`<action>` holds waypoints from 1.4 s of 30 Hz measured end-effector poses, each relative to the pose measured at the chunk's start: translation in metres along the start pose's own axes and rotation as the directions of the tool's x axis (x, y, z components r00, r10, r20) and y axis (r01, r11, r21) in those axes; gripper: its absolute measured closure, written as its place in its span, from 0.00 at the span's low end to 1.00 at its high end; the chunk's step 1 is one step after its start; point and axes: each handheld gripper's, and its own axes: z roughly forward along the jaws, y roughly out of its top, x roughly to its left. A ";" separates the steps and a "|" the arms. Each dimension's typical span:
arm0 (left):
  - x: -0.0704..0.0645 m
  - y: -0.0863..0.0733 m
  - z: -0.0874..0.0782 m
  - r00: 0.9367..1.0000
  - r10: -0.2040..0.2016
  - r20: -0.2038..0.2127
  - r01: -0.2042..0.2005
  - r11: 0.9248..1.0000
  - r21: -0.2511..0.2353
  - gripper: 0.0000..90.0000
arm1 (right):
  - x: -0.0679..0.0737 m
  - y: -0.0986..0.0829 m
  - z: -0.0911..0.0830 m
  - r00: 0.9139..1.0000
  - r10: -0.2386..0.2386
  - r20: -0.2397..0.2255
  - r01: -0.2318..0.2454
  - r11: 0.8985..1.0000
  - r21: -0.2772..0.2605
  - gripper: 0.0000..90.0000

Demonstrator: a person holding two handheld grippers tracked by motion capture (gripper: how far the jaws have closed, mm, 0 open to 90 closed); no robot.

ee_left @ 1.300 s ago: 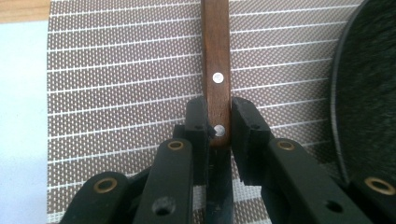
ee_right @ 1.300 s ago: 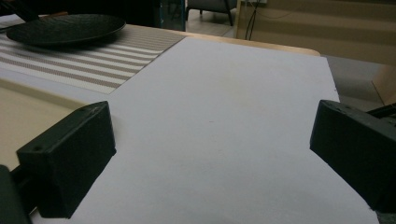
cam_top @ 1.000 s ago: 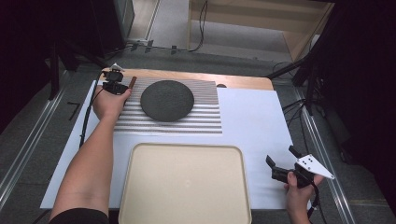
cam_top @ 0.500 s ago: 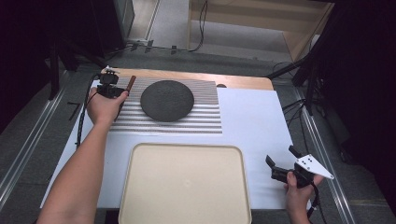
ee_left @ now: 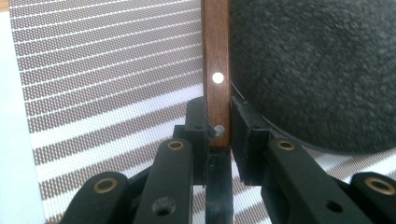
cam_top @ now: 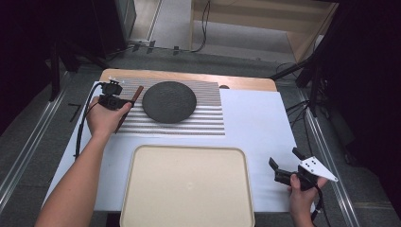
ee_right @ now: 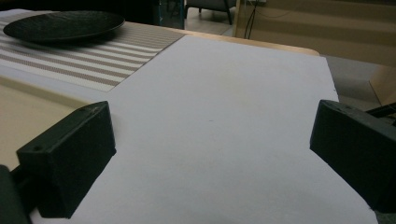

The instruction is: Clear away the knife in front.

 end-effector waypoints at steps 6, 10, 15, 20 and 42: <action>-0.011 -0.014 -0.008 1.000 0.012 0.006 -0.012 1.000 -0.020 0.86 | 0.000 0.000 0.000 1.000 0.000 -0.002 0.000 1.000 0.000 0.00; -0.023 -0.021 -0.013 0.999 0.047 0.009 -0.046 0.999 -0.016 0.86 | 0.000 0.000 0.000 1.000 0.000 -0.003 0.000 1.000 0.000 0.00; -0.037 -0.030 -0.020 0.995 0.079 0.061 -0.078 0.997 -0.016 0.86 | 0.000 0.000 0.000 1.000 0.002 -0.002 -0.002 1.000 0.001 0.00; -0.052 -0.042 -0.027 0.991 0.102 0.090 -0.099 0.994 -0.039 0.86 | 0.000 0.000 0.000 1.000 0.004 -0.006 -0.004 1.000 -0.002 0.00; -0.101 -0.102 -0.068 0.975 0.147 0.164 -0.136 0.988 -0.076 0.85 | -0.001 0.000 -0.001 1.000 0.006 -0.012 -0.006 1.000 -0.003 0.00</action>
